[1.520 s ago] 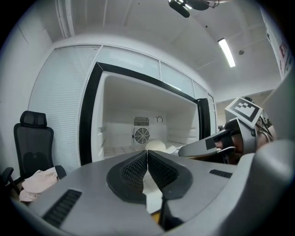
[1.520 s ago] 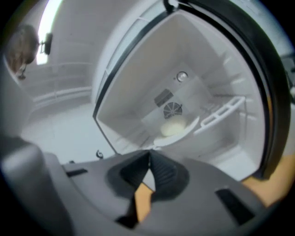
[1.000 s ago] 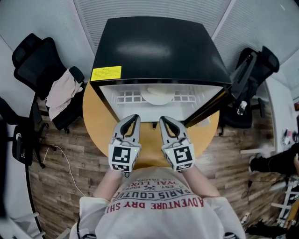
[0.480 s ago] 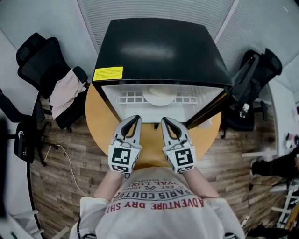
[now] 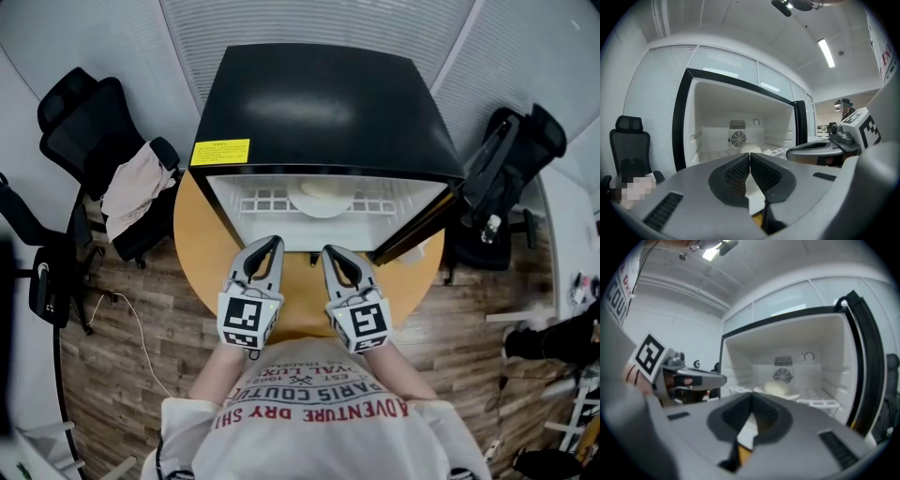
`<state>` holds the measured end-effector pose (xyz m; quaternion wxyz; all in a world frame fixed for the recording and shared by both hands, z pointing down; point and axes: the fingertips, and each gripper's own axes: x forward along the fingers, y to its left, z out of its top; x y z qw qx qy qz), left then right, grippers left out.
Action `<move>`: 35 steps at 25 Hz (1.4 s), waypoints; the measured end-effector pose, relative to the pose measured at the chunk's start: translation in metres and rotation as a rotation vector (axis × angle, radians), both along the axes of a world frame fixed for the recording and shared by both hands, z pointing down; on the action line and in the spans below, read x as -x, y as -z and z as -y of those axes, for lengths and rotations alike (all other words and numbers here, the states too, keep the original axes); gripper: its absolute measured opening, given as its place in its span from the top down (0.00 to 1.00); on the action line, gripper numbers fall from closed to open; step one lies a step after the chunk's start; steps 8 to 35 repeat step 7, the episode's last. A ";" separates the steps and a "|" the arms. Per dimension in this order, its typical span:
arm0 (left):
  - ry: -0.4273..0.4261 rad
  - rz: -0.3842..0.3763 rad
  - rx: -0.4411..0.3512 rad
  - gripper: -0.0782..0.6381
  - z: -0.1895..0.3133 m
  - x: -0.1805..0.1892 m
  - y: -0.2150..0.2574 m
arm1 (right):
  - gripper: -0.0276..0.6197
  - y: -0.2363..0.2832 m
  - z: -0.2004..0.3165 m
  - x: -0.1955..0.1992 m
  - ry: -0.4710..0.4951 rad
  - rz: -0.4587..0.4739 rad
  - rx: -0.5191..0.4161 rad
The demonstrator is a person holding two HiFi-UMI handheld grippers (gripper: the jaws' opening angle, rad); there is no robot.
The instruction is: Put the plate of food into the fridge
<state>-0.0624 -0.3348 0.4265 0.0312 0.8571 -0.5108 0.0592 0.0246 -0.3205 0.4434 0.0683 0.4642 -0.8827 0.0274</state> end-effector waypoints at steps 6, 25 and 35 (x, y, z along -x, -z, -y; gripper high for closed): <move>-0.003 -0.006 0.004 0.85 -0.001 -0.002 0.000 | 0.91 0.001 0.001 -0.001 -0.004 0.005 0.000; -0.004 -0.007 0.004 0.85 -0.002 -0.002 0.000 | 0.91 0.002 0.002 -0.002 -0.005 0.005 -0.001; -0.004 -0.007 0.004 0.85 -0.002 -0.002 0.000 | 0.91 0.002 0.002 -0.002 -0.005 0.005 -0.001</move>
